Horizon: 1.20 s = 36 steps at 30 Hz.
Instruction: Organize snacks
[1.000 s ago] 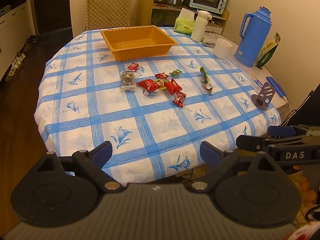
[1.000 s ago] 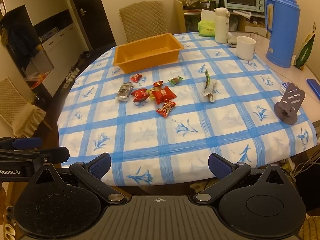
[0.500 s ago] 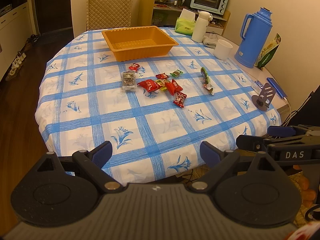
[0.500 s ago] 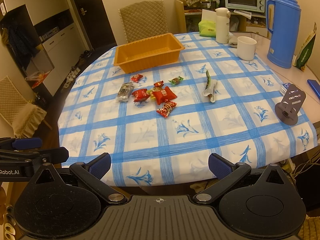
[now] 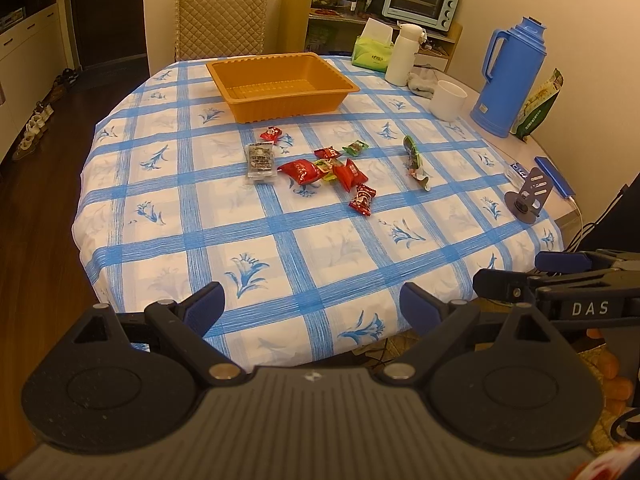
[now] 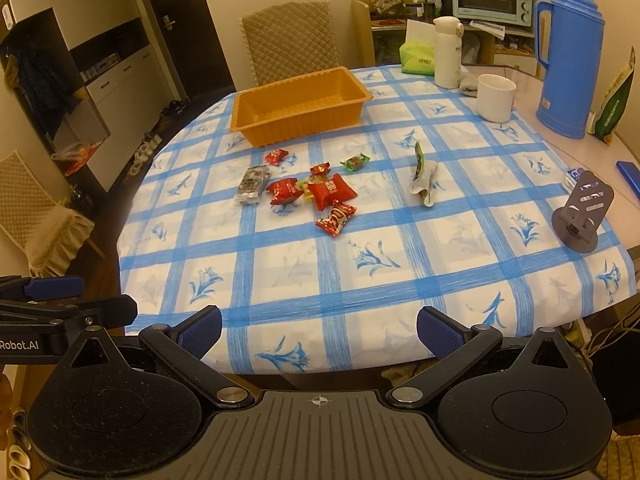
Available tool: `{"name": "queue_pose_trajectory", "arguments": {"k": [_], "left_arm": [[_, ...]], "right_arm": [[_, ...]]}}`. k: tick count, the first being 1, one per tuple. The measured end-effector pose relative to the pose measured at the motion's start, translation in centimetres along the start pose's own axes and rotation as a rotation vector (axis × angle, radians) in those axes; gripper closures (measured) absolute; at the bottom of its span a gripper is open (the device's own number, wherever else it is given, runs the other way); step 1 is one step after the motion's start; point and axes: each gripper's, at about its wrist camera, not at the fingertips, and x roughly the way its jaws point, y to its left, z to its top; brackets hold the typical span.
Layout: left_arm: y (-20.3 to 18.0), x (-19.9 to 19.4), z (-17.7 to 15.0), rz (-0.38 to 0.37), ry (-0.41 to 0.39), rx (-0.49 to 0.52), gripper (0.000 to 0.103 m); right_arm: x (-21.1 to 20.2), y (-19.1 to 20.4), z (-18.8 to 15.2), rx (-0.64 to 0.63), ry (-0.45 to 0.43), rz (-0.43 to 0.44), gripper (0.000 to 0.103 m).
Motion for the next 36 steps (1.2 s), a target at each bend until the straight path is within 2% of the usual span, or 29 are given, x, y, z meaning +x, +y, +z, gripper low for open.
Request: {"name": "queue_pose_trajectory", "arguments": {"k": [36], "left_arm": [[0.01, -0.01, 0.00, -0.003, -0.001, -0.002, 0.009]], "right_arm": [[0.47, 0.28, 0.25, -0.001, 0.000, 0.000, 0.000]]}}
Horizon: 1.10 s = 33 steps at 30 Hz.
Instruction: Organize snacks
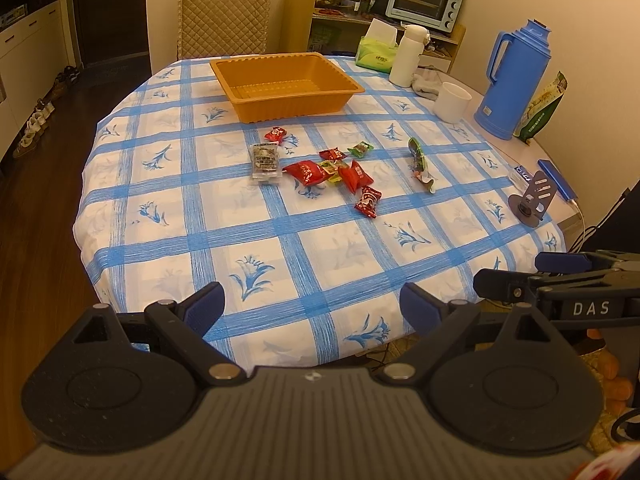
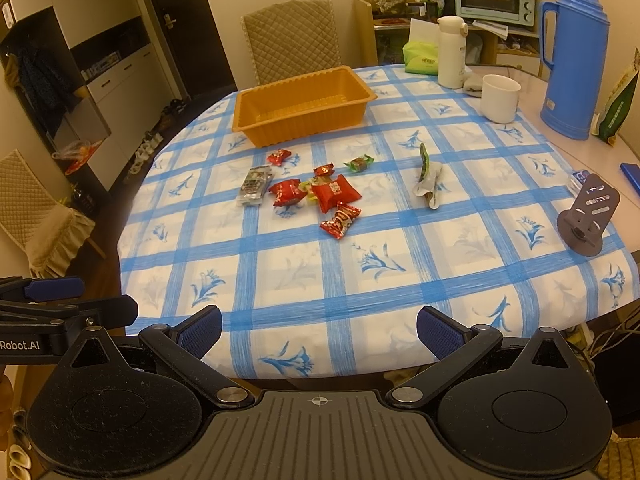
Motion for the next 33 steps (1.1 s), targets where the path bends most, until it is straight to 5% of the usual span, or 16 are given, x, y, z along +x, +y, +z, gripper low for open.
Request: {"name": "queue_pose_trajectory", "arguments": {"k": [33], "left_arm": [[0.7, 1.2, 0.2, 0.013, 0.016, -0.026, 0.009]], "right_arm": [[1.9, -0.2, 0.8, -0.001, 0.030, 0.007, 0.000]]}}
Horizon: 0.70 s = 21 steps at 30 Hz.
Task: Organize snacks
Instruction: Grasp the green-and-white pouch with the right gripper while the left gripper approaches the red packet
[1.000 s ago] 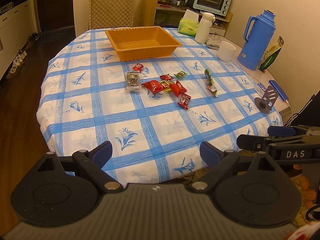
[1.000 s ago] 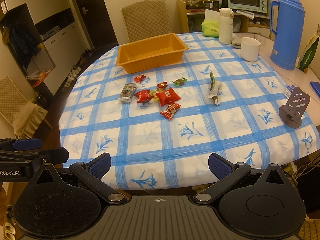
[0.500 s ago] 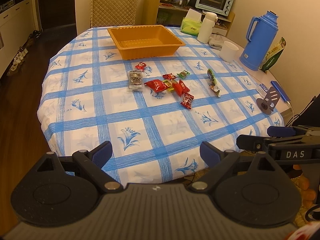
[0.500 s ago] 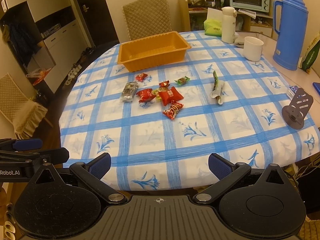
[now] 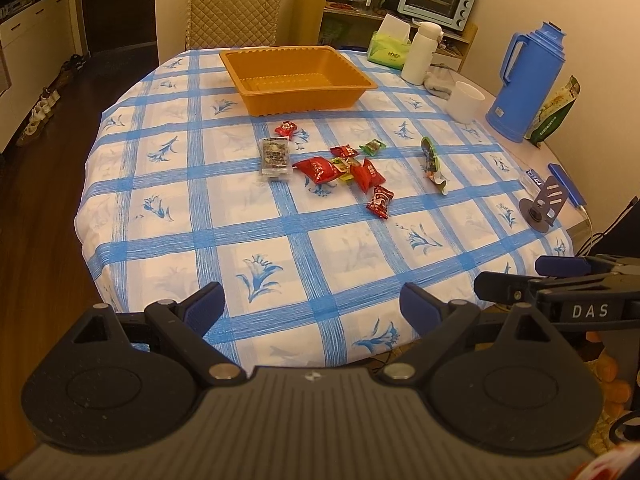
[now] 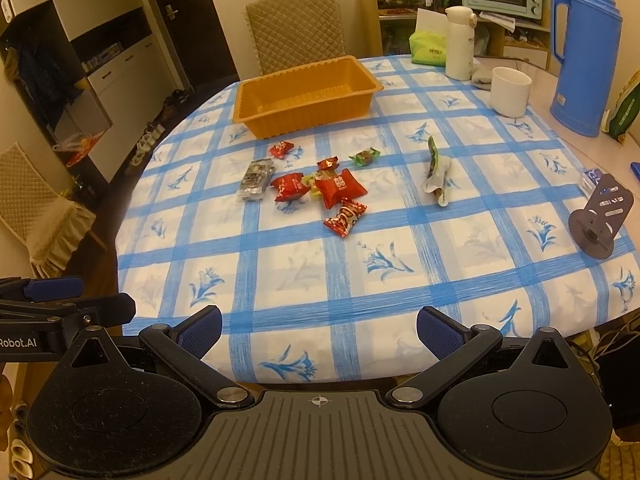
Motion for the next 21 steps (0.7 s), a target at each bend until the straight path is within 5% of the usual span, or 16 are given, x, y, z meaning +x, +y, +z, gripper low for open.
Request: {"name": "queue_pose_trajectory", "arguments": {"k": [21], "left_arm": [[2.9, 6.4, 4.2, 0.098, -0.038, -0.126, 0.009]], "right_arm": [[6.5, -10.7, 5.1, 0.061, -0.052, -0.044, 0.000]]}}
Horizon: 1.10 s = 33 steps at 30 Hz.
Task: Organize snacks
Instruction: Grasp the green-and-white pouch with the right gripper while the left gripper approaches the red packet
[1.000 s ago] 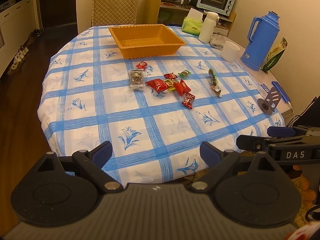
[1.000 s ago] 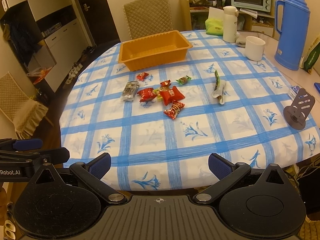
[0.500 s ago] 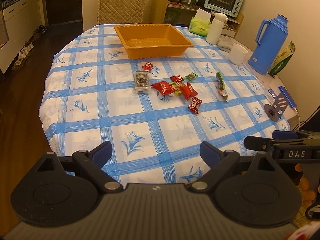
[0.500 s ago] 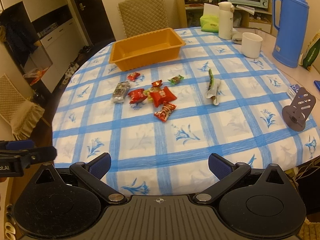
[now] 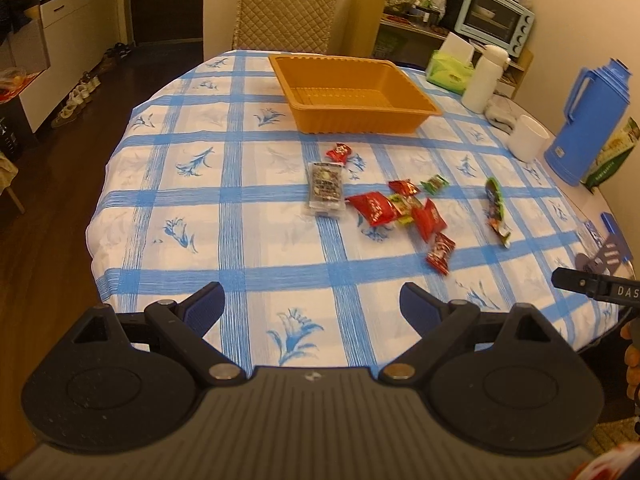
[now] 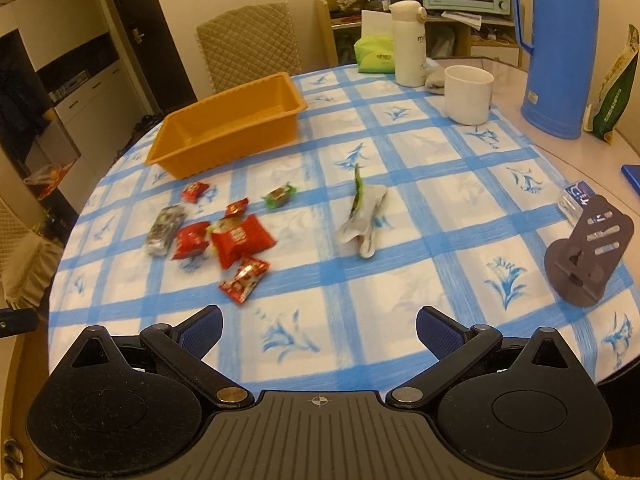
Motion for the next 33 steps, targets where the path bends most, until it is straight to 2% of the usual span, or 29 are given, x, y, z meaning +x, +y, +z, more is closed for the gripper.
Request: {"name": "queue_pose_trajectory", "arguments": {"k": [4, 6, 10, 18, 27, 33], "left_arm": [[0.1, 1.5, 1.1, 0.026, -0.013, -0.023, 0.009], [0.1, 2.3, 1.6, 0.039, -0.013, -0.036, 0.010], [0.2, 4.0, 2.5, 0.069, -0.005, -0.061, 0.010], [0.0, 6.8, 3.4, 0.115, 0.021, -0.087, 0.012], [-0.5, 8.8, 4.2, 0.136, 0.043, -0.102, 0.014], [-1.5, 10.0, 4.8, 0.118, 0.053, -0.096, 0.016]], "right_arm": [[2.2, -1.4, 1.7, -0.013, -0.016, 0.010, 0.002], [3.4, -2.0, 2.6, -0.022, -0.014, 0.014, 0.011], [5.9, -3.1, 4.2, -0.023, -0.010, 0.029, 0.017], [10.9, -5.1, 6.6, -0.020, 0.016, 0.066, 0.041], [14.7, -6.3, 8.1, 0.006, 0.046, 0.057, 0.058], [15.8, -6.3, 8.5, -0.004, 0.058, 0.037, 0.065]]}}
